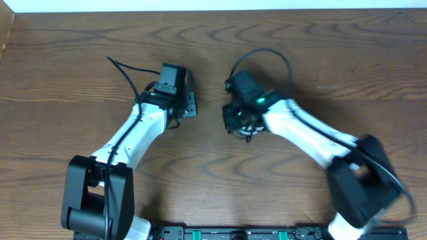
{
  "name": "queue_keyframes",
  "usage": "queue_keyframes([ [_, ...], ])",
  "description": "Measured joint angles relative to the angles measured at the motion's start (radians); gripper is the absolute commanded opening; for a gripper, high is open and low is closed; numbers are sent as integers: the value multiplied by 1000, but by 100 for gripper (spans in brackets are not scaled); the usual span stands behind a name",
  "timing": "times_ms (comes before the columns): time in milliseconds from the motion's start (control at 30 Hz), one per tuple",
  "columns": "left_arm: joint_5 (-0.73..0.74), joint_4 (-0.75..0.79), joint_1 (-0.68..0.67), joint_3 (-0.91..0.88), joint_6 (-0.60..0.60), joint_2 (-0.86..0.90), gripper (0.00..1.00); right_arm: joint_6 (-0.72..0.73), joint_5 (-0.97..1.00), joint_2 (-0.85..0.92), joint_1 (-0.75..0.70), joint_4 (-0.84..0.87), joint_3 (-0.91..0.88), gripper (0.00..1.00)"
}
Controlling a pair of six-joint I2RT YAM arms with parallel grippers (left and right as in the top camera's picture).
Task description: Untangle cables
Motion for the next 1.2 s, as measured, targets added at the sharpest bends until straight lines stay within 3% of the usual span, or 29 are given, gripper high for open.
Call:
queue_keyframes([
  [67, 41, -2, 29, 0, 0, 0, 31, -48, -90, -76, -43, 11, 0, 1],
  [200, 183, -5, 98, 0, 16, 0, 42, -138, -328, -180, -163, 40, 4, 1],
  [467, 787, 46, 192, 0, 152, 1, 46, -291, -963, -137, -356, 161, -16, 1],
  [600, 994, 109, 185, 0, 151, 1, 46, -325, -1168, -98, -389, 198, -23, 1],
  [833, 1099, 198, 159, 0, 12, 1, 46, -341, -1286, -70, -383, 215, -25, 1],
  [1033, 1121, 225, 121, 0, -152, 1, 46, -344, -1315, -70, -378, 218, -25, 1],
  [1200, 1120, 236, 88, 0, -210, 1, 46, -344, -1321, -70, -378, 218, -25, 1],
])
